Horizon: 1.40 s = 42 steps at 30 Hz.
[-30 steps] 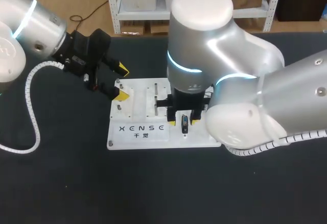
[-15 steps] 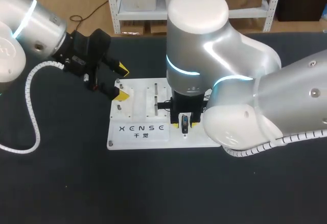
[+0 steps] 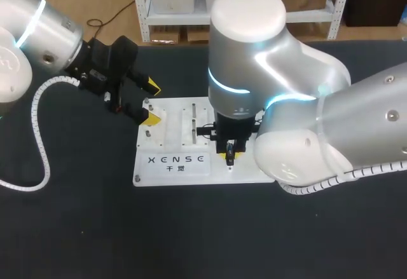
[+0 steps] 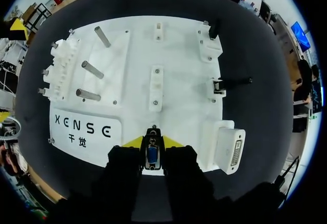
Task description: Insert the USB connector, Ethernet cable, and multi-pin plug into their matching sockets one by one.
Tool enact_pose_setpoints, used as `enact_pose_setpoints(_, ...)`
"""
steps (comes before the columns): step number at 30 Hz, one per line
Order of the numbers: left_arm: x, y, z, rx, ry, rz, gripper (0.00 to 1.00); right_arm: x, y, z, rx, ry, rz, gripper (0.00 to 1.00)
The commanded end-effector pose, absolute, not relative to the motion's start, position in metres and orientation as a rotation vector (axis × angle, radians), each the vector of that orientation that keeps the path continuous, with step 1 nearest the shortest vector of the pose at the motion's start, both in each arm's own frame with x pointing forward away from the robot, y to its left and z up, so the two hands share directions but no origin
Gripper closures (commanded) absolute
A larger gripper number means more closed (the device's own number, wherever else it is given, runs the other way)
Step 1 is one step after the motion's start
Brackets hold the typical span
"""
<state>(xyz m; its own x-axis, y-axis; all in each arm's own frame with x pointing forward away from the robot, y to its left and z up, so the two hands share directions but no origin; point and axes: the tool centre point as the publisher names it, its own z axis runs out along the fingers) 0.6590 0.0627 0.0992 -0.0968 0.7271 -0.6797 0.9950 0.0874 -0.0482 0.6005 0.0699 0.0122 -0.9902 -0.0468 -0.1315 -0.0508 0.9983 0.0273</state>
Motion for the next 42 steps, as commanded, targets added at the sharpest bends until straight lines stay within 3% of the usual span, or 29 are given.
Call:
enact_pose_setpoints(1,0.660,0.062,0.099,1.694,1.883,-0.716,0.00,0.598,0.067,0.024,-0.075,2.977,0.043,1.00)
enact_pose_setpoints(18,0.660,0.062,0.099,1.694,1.883,-0.716,0.00,0.592,0.024,0.074,-0.017,2.870,0.018,1.00)
enact_pose_setpoints(42,0.660,0.062,0.099,1.694,1.883,-0.716,0.00,0.596,-0.009,0.062,0.057,2.864,-0.064,1.00)
